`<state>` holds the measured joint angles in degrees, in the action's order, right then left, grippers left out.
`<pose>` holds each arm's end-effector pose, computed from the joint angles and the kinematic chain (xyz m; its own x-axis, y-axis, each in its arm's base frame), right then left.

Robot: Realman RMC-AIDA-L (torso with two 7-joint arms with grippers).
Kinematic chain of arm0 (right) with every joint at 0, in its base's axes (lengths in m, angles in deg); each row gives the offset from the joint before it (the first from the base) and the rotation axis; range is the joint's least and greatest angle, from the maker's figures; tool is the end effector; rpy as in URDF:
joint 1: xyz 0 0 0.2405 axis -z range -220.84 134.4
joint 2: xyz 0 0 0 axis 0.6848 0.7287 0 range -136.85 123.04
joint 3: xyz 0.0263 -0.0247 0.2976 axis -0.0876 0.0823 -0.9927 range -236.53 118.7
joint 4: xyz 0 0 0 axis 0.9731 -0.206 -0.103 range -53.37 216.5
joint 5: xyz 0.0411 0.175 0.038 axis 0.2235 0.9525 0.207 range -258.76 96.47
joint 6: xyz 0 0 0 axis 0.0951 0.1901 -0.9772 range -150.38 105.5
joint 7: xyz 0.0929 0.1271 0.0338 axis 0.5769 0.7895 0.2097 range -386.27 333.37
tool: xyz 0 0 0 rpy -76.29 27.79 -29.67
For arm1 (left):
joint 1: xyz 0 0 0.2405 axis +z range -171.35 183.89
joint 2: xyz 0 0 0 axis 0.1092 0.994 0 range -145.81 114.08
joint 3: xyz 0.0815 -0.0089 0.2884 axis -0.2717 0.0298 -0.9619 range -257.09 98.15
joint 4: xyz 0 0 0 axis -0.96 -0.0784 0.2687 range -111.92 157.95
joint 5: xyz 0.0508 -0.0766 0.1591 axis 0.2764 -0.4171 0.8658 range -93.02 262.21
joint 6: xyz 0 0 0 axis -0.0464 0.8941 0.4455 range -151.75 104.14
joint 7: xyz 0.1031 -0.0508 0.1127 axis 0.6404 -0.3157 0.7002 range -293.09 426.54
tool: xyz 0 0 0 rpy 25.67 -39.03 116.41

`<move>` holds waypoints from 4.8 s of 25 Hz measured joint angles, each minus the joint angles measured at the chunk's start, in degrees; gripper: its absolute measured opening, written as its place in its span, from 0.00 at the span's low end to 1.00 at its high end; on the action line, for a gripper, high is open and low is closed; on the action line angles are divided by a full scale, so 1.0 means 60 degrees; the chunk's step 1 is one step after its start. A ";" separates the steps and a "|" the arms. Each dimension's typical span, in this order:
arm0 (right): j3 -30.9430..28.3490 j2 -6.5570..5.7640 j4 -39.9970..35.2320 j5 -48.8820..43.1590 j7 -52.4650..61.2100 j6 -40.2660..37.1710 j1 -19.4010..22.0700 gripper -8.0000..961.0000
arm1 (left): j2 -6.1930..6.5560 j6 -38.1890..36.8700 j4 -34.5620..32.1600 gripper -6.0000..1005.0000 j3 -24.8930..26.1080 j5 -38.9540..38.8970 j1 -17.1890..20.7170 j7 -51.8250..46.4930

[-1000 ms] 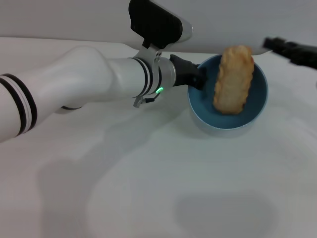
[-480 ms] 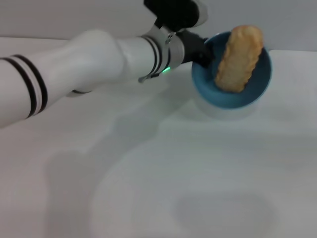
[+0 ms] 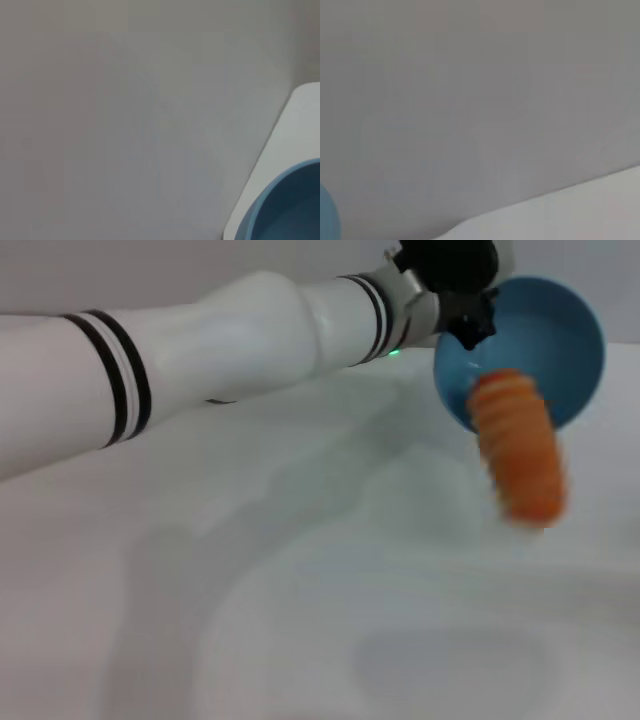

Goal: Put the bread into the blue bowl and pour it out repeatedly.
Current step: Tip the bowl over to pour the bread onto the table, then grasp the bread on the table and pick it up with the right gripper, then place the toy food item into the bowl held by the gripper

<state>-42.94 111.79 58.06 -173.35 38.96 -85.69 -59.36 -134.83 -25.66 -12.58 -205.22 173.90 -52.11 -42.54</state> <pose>0.4314 0.2965 0.0299 0.4288 -0.2928 -0.8547 -0.9013 -0.0737 -0.4269 -0.0991 0.4659 -0.1466 0.9932 -0.0403 0.1092 0.0468 -0.7207 -0.6917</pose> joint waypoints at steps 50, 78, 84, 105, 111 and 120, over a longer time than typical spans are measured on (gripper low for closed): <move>0.3987 -0.0199 -0.0827 -0.6985 0.9583 -0.2693 -0.2081 0.45 | 0.0034 -0.0101 0.0808 0.00 0.2045 -0.0044 0.1075 -0.1387; 0.4558 -0.0127 -0.0533 -0.7475 0.9815 -0.2510 -0.2571 0.47 | 0.0023 -0.0038 0.0790 0.00 0.2035 -0.0085 0.1181 -0.1389; 0.4561 -0.0108 -0.0548 -0.7437 0.9782 -0.2524 -0.2609 0.37 | 0.0029 -0.0027 0.0767 0.00 0.2034 -0.0070 0.1205 -0.1389; 0.4411 -0.0152 -0.2170 -0.4749 0.8185 -0.3568 -0.2274 0.15 | 0.0047 -0.0348 0.0819 0.01 0.2040 -0.0089 0.1218 -0.1388; 0.3953 -0.0084 -0.3959 -0.3042 0.7603 -0.3531 -0.1782 0.11 | 0.0058 -0.0934 0.0824 0.01 0.2095 -0.0093 0.1187 -0.1389; 0.3207 -0.0152 -0.4756 -0.1824 0.7062 -0.3461 -0.1947 0.08 | -0.0002 -0.2293 0.0513 0.01 0.1615 -0.0103 0.1120 -0.1696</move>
<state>-23.70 110.87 29.52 -184.30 81.33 -106.45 -71.04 -134.84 -39.42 -9.50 -195.53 173.28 -45.39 -52.71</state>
